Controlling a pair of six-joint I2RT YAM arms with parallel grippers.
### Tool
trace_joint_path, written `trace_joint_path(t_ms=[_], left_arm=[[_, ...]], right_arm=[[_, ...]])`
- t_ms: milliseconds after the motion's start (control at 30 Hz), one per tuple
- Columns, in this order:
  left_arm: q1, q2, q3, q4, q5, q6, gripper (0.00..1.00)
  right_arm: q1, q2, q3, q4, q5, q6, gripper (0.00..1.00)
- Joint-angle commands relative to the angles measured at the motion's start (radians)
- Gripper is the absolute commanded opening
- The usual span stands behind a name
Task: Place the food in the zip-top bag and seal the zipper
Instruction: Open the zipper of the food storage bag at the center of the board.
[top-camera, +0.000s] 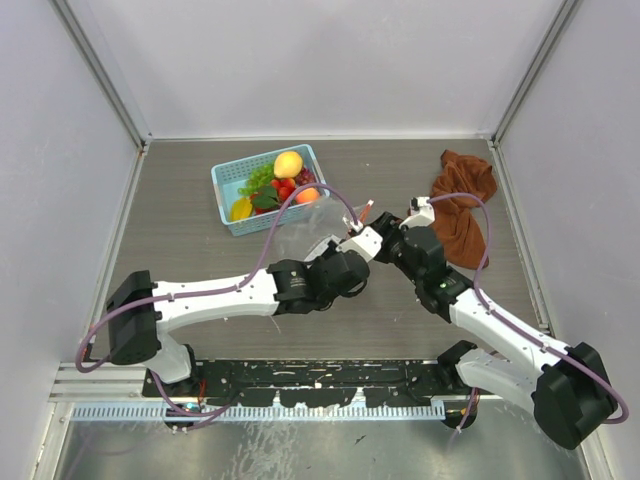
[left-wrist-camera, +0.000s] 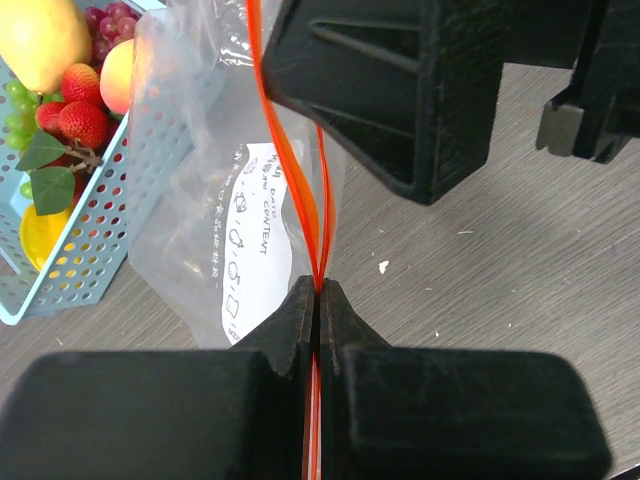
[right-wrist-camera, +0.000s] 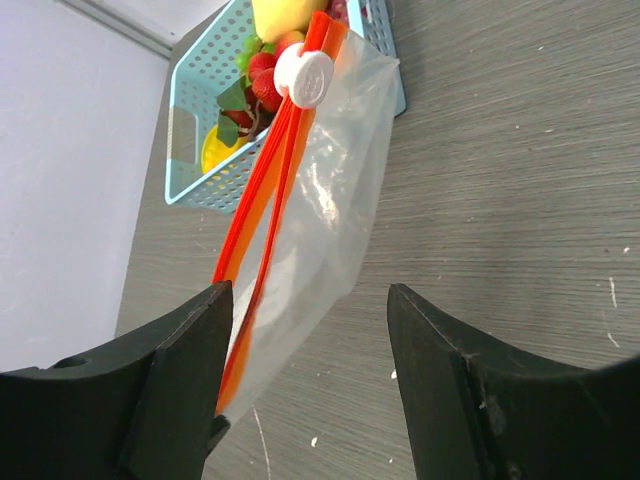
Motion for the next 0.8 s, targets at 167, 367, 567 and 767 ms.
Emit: trace_joint_path(t_ms=[167, 367, 567, 767], left_arm=[[-0.017, 0.013, 0.036, 0.068, -0.032, -0.002, 0.00], [-0.018, -0.009, 0.033, 0.061, -0.037, -0.016, 0.00], [-0.018, 0.008, 0.036, 0.053, -0.059, -0.016, 0.00], [-0.019, 0.030, 0.050, 0.036, -0.073, -0.026, 0.00]], right_arm=[[0.004, 0.019, 0.038, 0.080, -0.056, 0.027, 0.67], [0.004, 0.033, 0.034, 0.055, -0.037, 0.014, 0.54], [0.003, -0.016, 0.023, 0.043, -0.048, 0.013, 0.57], [0.004, -0.113, 0.027, -0.034, 0.020, -0.012, 0.62]])
